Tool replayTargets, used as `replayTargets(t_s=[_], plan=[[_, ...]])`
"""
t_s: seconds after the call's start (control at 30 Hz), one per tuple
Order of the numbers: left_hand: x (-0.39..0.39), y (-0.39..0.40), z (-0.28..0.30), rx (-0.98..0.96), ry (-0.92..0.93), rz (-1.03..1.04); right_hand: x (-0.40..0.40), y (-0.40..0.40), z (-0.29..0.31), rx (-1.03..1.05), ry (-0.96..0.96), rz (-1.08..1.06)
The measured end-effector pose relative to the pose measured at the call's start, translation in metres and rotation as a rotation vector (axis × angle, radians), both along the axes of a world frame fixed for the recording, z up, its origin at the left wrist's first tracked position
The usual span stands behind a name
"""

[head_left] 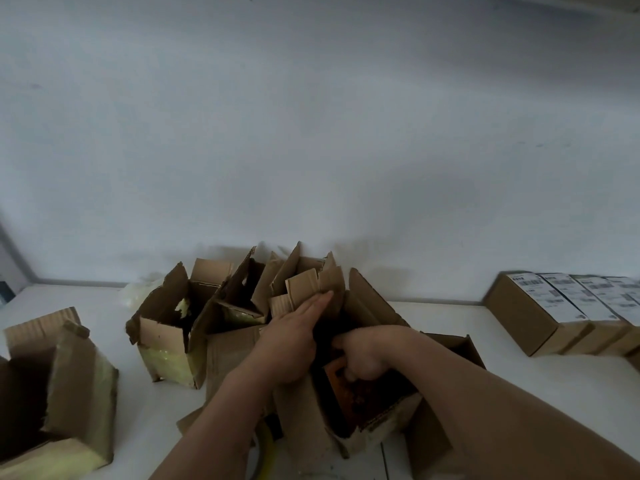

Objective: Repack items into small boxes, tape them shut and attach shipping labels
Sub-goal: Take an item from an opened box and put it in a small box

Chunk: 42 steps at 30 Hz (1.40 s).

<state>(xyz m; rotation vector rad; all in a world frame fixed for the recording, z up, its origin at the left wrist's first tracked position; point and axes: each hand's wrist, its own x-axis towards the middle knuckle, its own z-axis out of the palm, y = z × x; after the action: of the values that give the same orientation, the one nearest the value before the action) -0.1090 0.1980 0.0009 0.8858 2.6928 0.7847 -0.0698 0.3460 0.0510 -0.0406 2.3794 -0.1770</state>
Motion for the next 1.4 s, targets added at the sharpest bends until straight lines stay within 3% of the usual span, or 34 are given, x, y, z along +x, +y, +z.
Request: replayTargets(t_s=[0.13,0.27,0.4,0.5,0.77,1.03,1.23,1.4], plan=[[0.002,-0.005,0.004,0.118,0.064,0.061,0.002,-0.003,0.014,-0.123,0.015,-0.075],[-0.001,-0.013,-0.006,0.323,0.027,0.145,0.009,-0.004,0.036,-0.044,0.107,0.011],[0.006,-0.011,-0.009,0.222,0.188,0.28,0.022,0.0,0.056,-0.114,0.182,-0.02],[0.012,-0.009,-0.005,0.136,0.185,0.336,0.036,0.008,0.066,-0.222,0.288,-0.104],[0.001,-0.018,0.012,-0.139,0.161,0.265,0.094,0.038,0.058,-0.453,0.593,-0.377],[-0.002,-0.013,0.028,-0.296,0.285,0.26,0.137,0.059,0.047,-0.724,0.849,-0.643],[-0.003,-0.009,0.026,-0.36,0.366,0.202,0.167,0.083,0.044,-0.866,0.914,-0.859],[0.002,-0.007,0.034,-0.446,0.271,0.178,0.177,0.111,0.038,-0.88,0.997,-0.974]])
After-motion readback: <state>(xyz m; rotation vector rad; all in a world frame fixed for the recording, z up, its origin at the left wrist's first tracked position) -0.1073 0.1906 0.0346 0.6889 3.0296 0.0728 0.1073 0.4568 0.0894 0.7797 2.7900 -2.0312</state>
